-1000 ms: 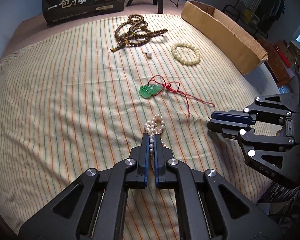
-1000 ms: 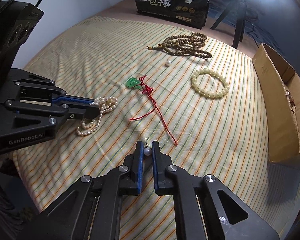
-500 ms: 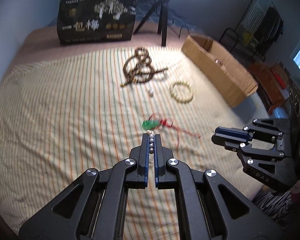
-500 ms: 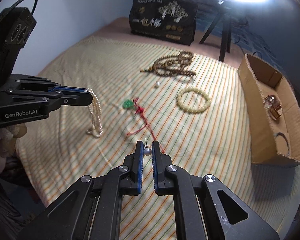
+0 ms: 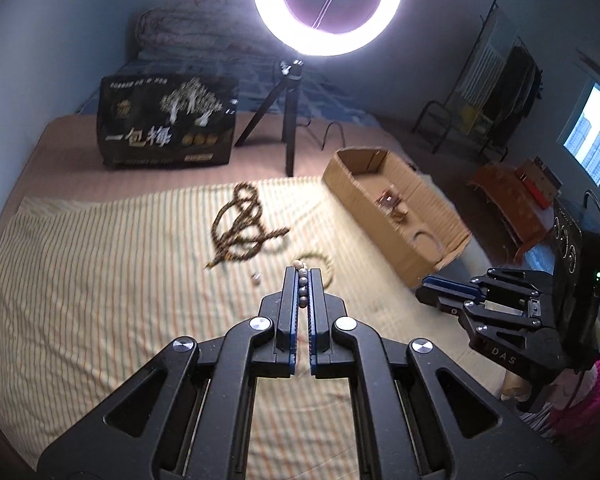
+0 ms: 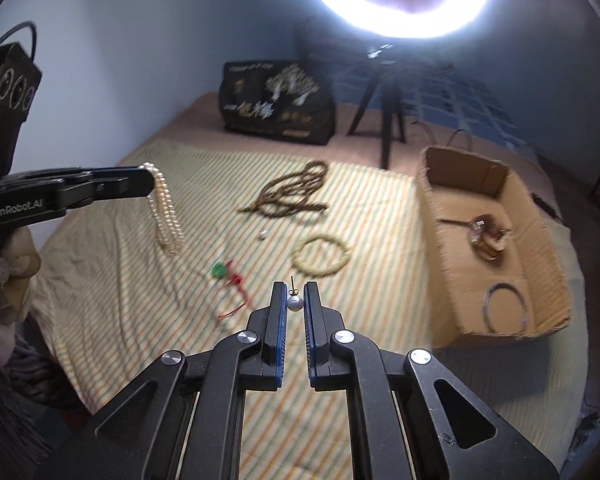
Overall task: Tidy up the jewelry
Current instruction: 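Carry necklace and earring into the box and open both tools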
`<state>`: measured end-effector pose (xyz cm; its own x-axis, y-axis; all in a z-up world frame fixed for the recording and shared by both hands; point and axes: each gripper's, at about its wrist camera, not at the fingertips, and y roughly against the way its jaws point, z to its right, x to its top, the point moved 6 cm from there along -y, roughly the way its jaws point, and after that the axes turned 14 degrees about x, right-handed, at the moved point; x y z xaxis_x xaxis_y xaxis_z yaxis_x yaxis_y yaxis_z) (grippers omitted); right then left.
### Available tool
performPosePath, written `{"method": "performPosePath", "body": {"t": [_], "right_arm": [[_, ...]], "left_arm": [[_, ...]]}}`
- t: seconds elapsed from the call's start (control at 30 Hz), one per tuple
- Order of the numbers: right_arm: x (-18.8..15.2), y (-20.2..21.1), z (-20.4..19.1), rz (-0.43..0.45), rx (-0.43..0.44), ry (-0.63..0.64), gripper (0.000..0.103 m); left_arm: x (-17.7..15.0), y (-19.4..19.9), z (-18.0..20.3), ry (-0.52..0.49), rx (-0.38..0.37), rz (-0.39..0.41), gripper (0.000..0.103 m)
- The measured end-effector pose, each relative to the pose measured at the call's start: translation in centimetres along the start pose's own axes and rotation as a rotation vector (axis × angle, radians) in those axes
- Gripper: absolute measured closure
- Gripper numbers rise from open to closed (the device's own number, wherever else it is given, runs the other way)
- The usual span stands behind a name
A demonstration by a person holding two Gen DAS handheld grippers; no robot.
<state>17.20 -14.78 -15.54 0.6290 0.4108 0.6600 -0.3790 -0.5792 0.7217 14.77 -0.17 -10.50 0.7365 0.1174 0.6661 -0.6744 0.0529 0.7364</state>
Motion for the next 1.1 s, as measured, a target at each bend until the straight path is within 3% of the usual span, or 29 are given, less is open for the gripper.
{"method": "performPosePath", "body": {"t": [0.6, 0.77, 1.1], "right_arm": [[2.4, 6.8, 10.4, 0.128, -0.153, -0.147, 0.096], [2.4, 7.2, 13.4, 0.127, -0.191, -0.186, 0.096], [2.0, 6.8, 18.2, 0.109, -0.248, -0.237, 0.096]], "left_arm": [[7.1, -1.9, 9.5, -0.003, -0.136, 0.072, 0.102], [8.6, -3.4, 12.3, -0.020, -0.149, 0.095, 0.102], [9.5, -8.4, 16.5, -0.045, -0.160, 0.052, 0.102]]}}
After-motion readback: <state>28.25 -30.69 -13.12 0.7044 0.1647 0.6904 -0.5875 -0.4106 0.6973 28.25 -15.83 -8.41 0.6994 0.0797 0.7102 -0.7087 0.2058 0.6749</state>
